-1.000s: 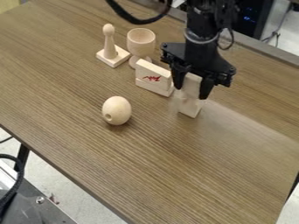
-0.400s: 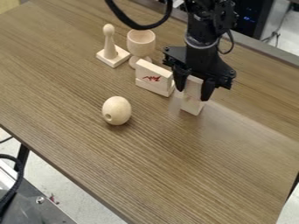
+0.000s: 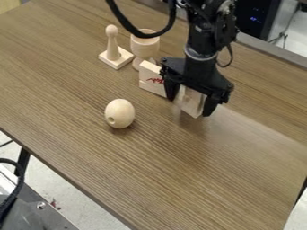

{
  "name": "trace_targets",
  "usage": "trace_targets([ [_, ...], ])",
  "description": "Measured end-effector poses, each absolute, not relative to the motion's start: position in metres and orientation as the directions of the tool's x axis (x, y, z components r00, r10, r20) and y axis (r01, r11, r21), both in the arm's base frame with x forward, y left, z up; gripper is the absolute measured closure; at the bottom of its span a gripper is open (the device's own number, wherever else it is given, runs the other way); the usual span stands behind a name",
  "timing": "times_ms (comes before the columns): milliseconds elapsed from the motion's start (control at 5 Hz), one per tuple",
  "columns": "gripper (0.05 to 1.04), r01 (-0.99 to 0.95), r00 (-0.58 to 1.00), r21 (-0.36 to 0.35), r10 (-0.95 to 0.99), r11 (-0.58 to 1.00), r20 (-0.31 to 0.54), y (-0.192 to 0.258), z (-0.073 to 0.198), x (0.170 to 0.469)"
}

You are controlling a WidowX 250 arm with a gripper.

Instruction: Place cube on top of another cube

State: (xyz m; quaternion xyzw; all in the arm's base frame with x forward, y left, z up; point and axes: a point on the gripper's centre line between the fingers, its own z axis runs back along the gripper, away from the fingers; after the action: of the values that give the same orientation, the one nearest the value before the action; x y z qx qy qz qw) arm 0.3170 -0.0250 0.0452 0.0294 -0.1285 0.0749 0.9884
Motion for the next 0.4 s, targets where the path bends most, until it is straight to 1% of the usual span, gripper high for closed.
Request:
trace_targets([
  [200, 0.083, -0.147, 0.950, 0.033, 0.132, 0.989, 0.281, -0.028, 0.055, 0.317],
  [400, 0.083, -0.141, 0.942, 0.023, 0.126, 0.990, 0.311, -0.029, 0.071, 0.318],
])
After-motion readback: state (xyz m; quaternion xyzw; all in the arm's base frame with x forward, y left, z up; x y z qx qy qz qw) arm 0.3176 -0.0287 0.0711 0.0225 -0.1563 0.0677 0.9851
